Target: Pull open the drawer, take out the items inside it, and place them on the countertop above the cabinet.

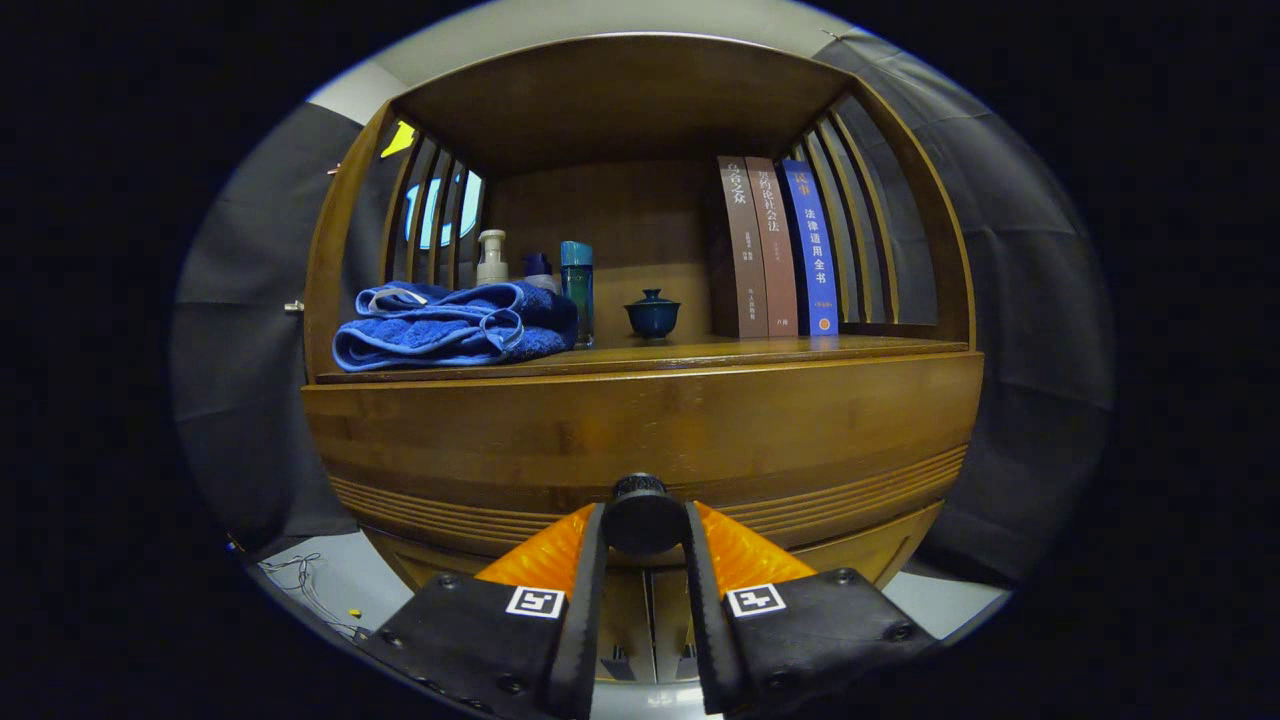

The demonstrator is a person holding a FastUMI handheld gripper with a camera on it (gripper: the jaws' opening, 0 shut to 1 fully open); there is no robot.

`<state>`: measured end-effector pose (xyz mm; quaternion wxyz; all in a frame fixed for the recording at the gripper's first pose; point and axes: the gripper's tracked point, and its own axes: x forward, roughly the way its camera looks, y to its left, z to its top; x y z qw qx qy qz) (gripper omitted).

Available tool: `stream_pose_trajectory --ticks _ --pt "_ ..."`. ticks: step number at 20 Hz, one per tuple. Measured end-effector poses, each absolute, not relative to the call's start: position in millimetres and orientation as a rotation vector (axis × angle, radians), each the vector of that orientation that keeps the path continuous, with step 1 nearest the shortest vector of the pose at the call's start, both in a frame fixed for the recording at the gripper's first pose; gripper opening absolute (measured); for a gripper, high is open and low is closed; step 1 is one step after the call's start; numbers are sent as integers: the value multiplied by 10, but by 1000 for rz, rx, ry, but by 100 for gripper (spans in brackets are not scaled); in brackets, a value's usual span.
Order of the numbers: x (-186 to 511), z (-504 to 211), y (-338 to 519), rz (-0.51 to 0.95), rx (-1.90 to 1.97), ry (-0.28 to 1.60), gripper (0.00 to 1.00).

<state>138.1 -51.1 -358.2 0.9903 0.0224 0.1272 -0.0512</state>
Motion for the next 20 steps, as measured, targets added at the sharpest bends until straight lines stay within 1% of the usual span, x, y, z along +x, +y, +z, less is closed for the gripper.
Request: stream_pose_trajectory --ticks 6,7,8,11,16,17,20 --pt "1399 -3566 -505 -109 27 235 45" --pt "1390 -3551 -507 -113 28 230 48" --pt "1388 -3540 -497 -115 29 226 48" --pt "1462 -3460 -525 -127 33 198 52" --pt "1534 -3574 -495 -117 52 237 57" --pt "1529 -3535 -520 -119 41 233 48" --pt "1539 -3580 -512 -109 33 259 38"
